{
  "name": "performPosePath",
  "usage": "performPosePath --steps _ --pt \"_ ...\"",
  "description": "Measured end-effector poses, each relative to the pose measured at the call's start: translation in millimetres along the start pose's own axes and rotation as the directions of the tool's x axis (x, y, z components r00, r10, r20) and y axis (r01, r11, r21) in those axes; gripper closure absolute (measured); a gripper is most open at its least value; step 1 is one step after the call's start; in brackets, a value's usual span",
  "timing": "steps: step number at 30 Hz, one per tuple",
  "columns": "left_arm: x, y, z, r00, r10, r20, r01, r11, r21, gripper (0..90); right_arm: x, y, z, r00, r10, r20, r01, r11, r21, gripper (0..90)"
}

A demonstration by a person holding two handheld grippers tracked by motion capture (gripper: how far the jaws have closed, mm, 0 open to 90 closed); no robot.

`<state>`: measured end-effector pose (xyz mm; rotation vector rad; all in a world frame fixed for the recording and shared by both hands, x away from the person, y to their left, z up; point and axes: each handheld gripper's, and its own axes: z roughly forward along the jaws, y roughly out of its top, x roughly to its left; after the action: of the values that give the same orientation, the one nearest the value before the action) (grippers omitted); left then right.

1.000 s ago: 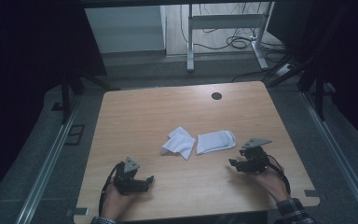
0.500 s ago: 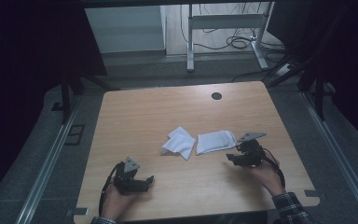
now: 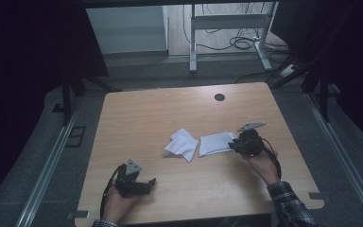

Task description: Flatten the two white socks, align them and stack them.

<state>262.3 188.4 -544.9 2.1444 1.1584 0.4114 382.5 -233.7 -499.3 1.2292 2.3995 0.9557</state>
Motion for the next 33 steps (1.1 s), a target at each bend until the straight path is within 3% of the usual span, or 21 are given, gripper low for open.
performPosePath --steps 9,13,16,19,20,23,28,33 --pt "0.0 0.0 0.0 1.0 0.0 0.0 0.0 1.0 0.0 9.9 -1.3 10.1 21.2 0.9997 0.008 0.021 -0.008 1.0 0.014 72.8" --pt "0.0 0.0 0.0 1.0 0.0 0.0 0.0 1.0 0.0 9.9 -2.5 9.6 31.2 0.9987 0.008 0.051 -0.01 0.999 0.037 66.9" --pt "0.1 0.0 0.0 1.0 0.001 0.0 -0.001 1.0 0.0 9.8 -3.9 7.5 33.9 0.9987 0.01 0.049 -0.012 0.999 0.044 66.5" --pt "0.1 0.0 0.0 1.0 0.002 0.0 -0.002 1.0 0.0 9.9 -4.0 6.9 34.3 0.9986 0.016 0.05 -0.018 0.999 0.046 70.6" --pt "0.1 0.0 0.0 1.0 0.002 0.0 -0.002 1.0 0.0 9.9 -3.5 6.4 34.4 0.9988 0.019 0.045 -0.021 0.998 0.05 78.5" --pt "0.1 0.0 0.0 1.0 0.001 0.0 -0.001 1.0 0.0 9.8 -0.8 6.8 33.6 0.9989 0.01 0.045 -0.013 0.998 0.054 82.9" --pt "0.0 0.0 0.1 1.0 0.0 0.0 0.0 1.0 0.0 9.9 2.1 9.7 29.9 0.9992 0.011 0.04 -0.012 0.999 0.039 83.0" --pt "0.0 -0.1 0.2 1.0 0.0 0.0 0.0 1.0 -0.002 9.9 8.6 25.5 13.6 1.0 -0.001 0.009 0.001 1.0 -0.002 83.0"
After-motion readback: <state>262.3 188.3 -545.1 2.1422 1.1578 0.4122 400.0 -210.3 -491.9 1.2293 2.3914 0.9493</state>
